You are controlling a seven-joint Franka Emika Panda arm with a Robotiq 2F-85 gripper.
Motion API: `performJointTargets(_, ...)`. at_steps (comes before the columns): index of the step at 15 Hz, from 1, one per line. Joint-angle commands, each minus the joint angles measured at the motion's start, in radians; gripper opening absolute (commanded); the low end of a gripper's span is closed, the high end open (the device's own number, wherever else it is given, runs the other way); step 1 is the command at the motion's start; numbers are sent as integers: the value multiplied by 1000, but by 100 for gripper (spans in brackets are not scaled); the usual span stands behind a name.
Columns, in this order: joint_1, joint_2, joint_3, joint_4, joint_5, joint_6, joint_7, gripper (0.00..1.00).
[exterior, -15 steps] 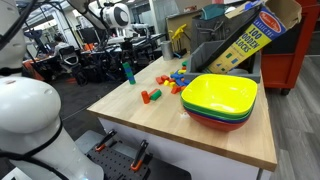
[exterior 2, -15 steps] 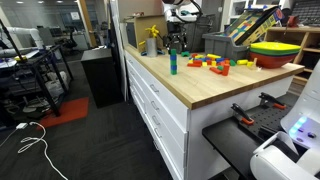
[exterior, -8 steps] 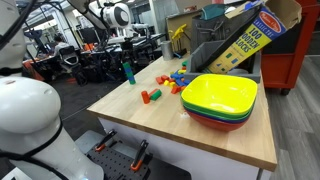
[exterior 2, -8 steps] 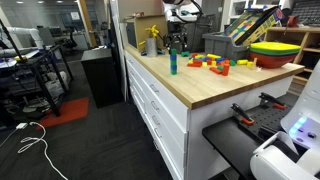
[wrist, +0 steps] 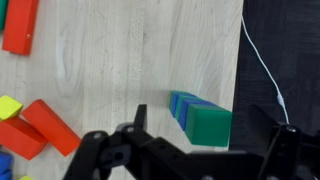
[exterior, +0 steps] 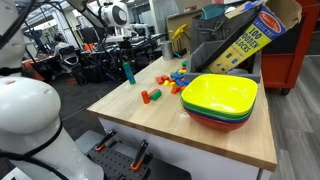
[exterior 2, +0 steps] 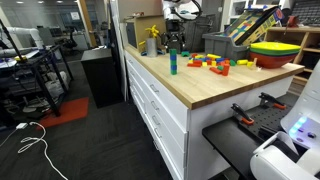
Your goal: Pick up one square green block and put it on the pile of stacked up blocks on the left
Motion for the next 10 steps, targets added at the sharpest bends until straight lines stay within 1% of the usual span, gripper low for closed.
performJointTargets(1,-11,-48,18,-16,57,-17,-36,100)
performJointTargets(6,-9,-73,21,10,102,1,-9,100)
performJointTargets(10,-15,-99,8,13,110,33,19,100)
